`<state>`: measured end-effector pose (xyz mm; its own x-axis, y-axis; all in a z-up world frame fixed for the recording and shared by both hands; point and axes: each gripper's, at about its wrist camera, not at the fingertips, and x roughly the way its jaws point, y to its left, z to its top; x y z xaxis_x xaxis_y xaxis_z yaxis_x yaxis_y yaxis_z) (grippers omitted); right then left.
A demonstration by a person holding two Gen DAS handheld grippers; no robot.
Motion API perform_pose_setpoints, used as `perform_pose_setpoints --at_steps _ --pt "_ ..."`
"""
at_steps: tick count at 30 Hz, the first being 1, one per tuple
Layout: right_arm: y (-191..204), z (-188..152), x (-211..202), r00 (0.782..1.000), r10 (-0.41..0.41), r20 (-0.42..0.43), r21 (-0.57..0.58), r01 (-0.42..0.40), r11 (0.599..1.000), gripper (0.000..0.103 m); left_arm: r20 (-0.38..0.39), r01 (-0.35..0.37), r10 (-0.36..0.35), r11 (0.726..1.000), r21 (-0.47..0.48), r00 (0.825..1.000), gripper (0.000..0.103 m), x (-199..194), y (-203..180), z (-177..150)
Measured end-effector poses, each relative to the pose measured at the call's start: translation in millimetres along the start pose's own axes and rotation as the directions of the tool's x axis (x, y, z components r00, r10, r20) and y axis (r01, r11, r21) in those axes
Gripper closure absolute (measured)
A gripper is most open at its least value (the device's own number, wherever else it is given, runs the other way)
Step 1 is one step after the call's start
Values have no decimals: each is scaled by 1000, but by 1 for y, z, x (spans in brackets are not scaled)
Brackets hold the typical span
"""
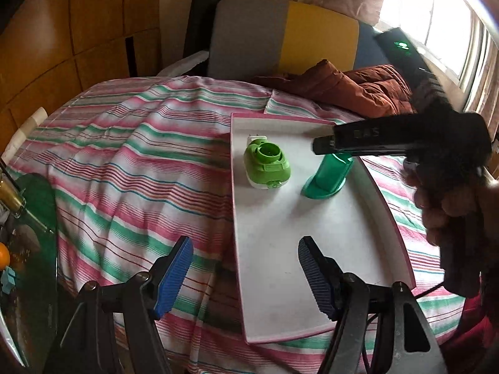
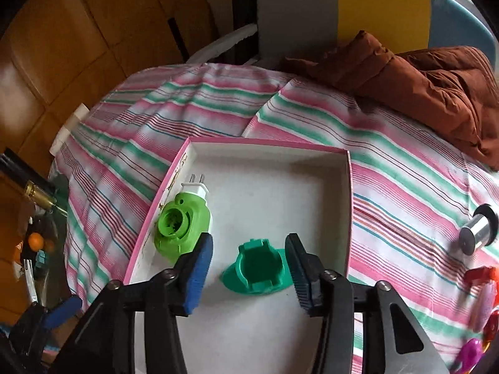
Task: Organize rigid objects
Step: 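Carry the green cup piece into the tray with the right gripper and release, then move both tools back toward the remaining toys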
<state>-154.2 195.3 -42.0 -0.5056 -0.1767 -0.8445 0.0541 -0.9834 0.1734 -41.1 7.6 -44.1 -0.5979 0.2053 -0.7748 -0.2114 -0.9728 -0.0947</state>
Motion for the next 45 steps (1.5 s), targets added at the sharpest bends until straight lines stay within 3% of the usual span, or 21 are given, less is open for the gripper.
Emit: perform_pose_setpoints --at_steps 6,16,22,27,36,41,45 --pt "-4 -16 -36 995 -21 96 5 21 1000 31 5 -3 3 1000 -2 1000 32 -2 0 -1" --pt "-11 -58 -83 975 -103 197 -30 111 993 24 17 -7 7 999 33 1000 32 -10 -11 -1" --pt "-18 -81 -97 967 -134 215 -16 141 990 23 23 -8 7 998 58 1000 32 -14 -18 -3" --pt "-33 -96 -110 962 -153 226 12 154 988 14 20 -6 5 997 82 1000 32 -16 -26 -5" --pt "-79 -115 -132 955 -207 213 106 188 976 9 26 0 -3 993 120 1000 32 -19 -40 -5" --pt "-127 -123 -161 924 -296 242 233 241 942 5 30 48 -53 988 146 998 32 -22 -51 -2" --pt "-181 -138 -193 886 -383 260 402 262 878 3 19 125 -129 980 154 991 32 -22 -63 2"
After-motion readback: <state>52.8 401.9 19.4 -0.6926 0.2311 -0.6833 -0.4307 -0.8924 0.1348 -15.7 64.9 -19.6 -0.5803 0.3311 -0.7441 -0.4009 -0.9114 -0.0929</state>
